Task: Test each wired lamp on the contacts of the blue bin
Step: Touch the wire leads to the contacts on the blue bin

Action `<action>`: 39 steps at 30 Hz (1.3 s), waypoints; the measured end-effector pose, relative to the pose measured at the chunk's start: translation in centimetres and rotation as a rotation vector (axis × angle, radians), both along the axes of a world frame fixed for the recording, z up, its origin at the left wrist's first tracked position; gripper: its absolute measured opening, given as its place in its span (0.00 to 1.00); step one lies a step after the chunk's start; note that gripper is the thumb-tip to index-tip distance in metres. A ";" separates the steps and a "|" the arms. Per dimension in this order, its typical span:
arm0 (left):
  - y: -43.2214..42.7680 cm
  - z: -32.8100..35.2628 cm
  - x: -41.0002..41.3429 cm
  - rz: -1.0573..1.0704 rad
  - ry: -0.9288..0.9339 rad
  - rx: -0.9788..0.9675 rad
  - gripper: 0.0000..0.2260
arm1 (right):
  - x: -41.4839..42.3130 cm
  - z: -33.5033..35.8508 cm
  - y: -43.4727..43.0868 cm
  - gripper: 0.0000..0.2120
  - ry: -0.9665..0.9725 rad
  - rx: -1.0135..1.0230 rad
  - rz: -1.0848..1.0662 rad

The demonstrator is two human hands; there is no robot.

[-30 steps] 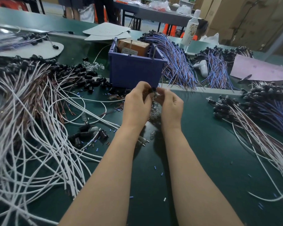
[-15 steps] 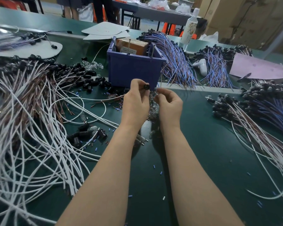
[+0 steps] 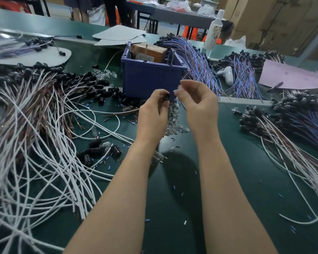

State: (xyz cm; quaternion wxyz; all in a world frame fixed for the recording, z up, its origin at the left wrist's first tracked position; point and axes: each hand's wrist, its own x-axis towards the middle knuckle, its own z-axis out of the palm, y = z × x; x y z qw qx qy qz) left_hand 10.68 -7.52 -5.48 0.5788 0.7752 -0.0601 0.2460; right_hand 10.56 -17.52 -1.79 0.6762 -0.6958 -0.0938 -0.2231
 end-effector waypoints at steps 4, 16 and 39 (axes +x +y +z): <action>0.0 0.0 0.0 -0.002 0.000 0.009 0.10 | -0.2 0.1 -0.1 0.07 -0.028 -0.255 -0.046; -0.1 0.2 -0.2 0.019 -0.046 0.176 0.12 | -0.2 -0.2 -0.1 0.04 -0.063 -0.545 -0.227; 0.5 0.2 -0.3 -0.036 0.128 0.342 0.08 | 0.9 -1.6 -2.1 0.04 0.172 -0.427 -0.112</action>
